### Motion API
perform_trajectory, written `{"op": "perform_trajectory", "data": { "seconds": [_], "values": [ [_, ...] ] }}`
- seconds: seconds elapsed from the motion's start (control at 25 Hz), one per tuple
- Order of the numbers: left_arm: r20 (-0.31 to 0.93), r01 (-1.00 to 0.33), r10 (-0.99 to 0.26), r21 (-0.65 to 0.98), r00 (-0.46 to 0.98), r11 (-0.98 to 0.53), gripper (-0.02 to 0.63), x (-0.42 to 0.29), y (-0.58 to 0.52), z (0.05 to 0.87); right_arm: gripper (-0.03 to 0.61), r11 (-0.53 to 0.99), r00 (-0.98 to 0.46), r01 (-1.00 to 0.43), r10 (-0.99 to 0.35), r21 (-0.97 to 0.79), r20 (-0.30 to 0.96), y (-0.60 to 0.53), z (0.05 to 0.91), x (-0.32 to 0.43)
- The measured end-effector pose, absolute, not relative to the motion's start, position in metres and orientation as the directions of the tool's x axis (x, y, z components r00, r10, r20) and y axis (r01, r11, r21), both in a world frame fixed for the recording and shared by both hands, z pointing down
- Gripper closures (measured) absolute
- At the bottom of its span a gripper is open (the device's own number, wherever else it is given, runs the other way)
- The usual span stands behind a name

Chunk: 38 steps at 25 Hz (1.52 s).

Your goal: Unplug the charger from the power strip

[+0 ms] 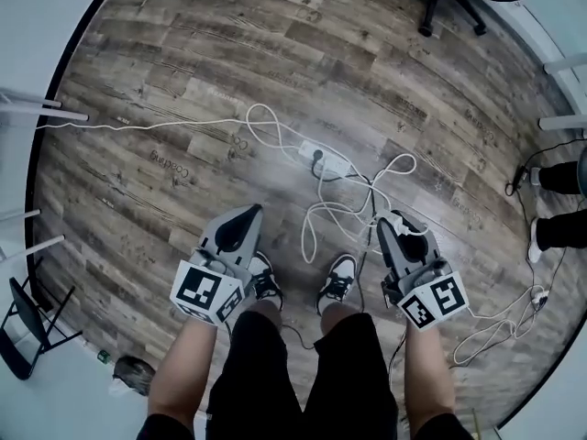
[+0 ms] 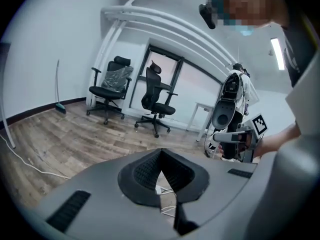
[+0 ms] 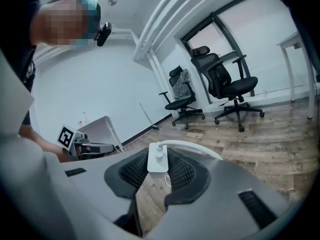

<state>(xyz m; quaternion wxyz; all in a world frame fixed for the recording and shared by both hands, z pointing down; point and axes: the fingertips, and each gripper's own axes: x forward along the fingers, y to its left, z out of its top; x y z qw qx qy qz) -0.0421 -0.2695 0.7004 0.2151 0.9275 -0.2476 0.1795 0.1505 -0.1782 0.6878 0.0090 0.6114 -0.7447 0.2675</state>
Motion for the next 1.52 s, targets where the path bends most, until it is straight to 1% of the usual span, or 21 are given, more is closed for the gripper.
{"op": "perform_trajectory", "data": {
  "seconds": [0.16, 0.52, 0.64, 0.76, 1.2, 1.52],
  "values": [
    [0.389, -0.552, -0.425, 0.315, 0.817, -0.772, 0.594, -0.048, -0.272, 0.596, 0.472, 0.1, -0.219, -0.923, -0.93, -0.371, 0.294, -0.175, 0.596, 0.146],
    [0.287, -0.535, -0.465, 0.254, 0.838, -0.806, 0.594, -0.043, -0.266, 0.369, 0.472, 0.165, -0.231, -0.931, -0.957, -0.325, 0.175, -0.179, 0.363, 0.141],
    [0.28, -0.542, -0.479, 0.224, 0.832, -0.81, 0.592, -0.054, -0.26, 0.308, 0.472, 0.169, -0.226, -0.927, -0.964, -0.334, 0.139, -0.174, 0.289, 0.137],
    [0.238, -0.551, -0.502, 0.238, 0.831, -0.8, 0.592, -0.058, -0.254, 0.258, 0.472, 0.192, -0.23, -0.934, -0.969, -0.301, 0.095, -0.168, 0.226, 0.139],
    [0.119, -0.549, -0.536, 0.181, 0.836, -0.816, 0.592, -0.088, -0.225, 0.107, 0.471, 0.209, -0.224, -0.959, -0.973, -0.193, 0.057, -0.134, 0.086, 0.116],
    [0.068, -0.54, -0.536, 0.139, 0.842, -0.83, 0.592, -0.103, -0.21, 0.06, 0.471, 0.184, -0.186, -0.978, -0.982, -0.098, 0.018, -0.113, 0.031, 0.105]
  ]
}}
